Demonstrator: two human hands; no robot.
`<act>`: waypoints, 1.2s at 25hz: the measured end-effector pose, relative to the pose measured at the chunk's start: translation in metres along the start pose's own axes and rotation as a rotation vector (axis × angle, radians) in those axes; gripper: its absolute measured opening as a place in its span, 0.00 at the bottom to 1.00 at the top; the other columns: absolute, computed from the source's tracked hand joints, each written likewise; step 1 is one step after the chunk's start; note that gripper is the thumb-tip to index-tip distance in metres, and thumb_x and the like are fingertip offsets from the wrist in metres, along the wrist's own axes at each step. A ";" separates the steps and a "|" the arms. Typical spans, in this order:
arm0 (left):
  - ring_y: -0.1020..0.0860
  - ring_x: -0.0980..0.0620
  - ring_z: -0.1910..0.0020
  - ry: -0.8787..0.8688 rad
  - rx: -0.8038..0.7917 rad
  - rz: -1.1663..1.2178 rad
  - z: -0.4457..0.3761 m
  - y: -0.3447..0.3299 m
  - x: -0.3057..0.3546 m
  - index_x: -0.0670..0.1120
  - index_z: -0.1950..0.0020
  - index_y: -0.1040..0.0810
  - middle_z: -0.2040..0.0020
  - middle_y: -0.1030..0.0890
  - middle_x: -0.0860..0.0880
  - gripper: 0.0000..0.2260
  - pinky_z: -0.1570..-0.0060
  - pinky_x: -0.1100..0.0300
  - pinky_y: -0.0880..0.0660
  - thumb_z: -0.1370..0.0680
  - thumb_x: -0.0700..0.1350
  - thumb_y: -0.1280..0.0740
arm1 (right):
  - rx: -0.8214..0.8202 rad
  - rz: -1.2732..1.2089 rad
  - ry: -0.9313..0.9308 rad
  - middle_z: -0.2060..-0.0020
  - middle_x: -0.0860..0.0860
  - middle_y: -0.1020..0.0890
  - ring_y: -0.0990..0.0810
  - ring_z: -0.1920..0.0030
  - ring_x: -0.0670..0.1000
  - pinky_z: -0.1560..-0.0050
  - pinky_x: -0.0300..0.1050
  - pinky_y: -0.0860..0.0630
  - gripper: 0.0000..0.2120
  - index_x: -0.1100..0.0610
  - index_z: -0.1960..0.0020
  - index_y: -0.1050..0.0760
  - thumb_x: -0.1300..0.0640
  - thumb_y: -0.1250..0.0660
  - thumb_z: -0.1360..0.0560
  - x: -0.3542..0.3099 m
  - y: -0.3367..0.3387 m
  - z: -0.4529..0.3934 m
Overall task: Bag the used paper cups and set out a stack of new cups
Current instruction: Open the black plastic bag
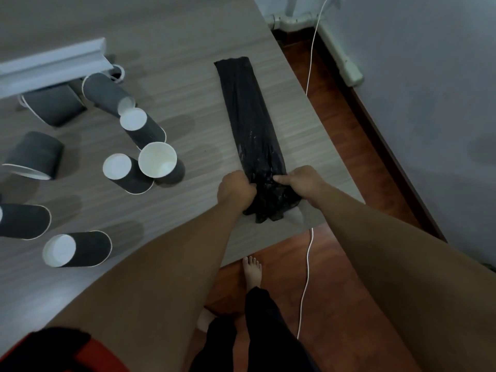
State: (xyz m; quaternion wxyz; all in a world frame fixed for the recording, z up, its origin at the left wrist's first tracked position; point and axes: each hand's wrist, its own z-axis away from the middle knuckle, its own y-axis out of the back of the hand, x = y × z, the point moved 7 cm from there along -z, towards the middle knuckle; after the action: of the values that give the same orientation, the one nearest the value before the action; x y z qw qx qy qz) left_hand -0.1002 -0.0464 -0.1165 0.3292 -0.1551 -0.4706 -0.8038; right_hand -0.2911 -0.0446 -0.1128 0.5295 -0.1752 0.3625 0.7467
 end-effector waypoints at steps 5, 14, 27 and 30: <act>0.22 0.48 0.56 0.113 0.149 0.363 -0.007 0.056 0.001 0.48 0.56 0.26 0.54 0.21 0.47 0.07 0.58 0.58 0.25 0.25 0.37 0.32 | -0.157 -0.399 -0.042 0.53 0.59 0.15 0.16 0.55 0.56 0.56 0.46 0.19 0.08 0.61 0.51 0.20 0.58 0.26 0.27 -0.034 0.000 -0.004; 0.21 0.60 0.68 -0.051 0.113 0.435 -0.007 0.131 0.031 0.48 0.58 0.17 0.68 0.18 0.55 0.11 0.69 0.68 0.29 0.28 0.56 0.25 | -0.180 -0.247 0.208 0.57 0.57 0.16 0.18 0.56 0.54 0.48 0.51 0.20 0.19 0.57 0.53 0.22 0.43 0.24 0.31 -0.106 0.026 0.000; 0.15 0.49 0.56 0.018 -0.114 0.741 -0.012 0.138 0.059 0.38 0.41 0.20 0.51 0.16 0.42 0.10 0.57 0.56 0.18 0.21 0.35 0.35 | -0.478 0.075 0.205 0.55 0.63 0.16 0.17 0.56 0.59 0.44 0.53 0.21 0.24 0.68 0.45 0.20 0.54 0.21 0.35 -0.123 0.044 0.020; 0.15 0.49 0.61 0.018 -0.122 1.006 -0.008 0.137 0.064 0.41 0.46 0.21 0.56 0.16 0.43 0.10 0.57 0.54 0.16 0.21 0.30 0.38 | -0.394 -0.055 0.216 0.52 0.65 0.16 0.17 0.54 0.59 0.44 0.53 0.20 0.21 0.67 0.47 0.18 0.51 0.23 0.31 -0.118 0.055 0.015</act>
State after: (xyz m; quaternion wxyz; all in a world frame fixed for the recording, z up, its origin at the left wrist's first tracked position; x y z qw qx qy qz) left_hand -0.0544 -0.1247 0.0051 0.6701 -0.3745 -0.2869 -0.5730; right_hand -0.2952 -0.1212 -0.0070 0.4633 -0.3638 0.2594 0.7653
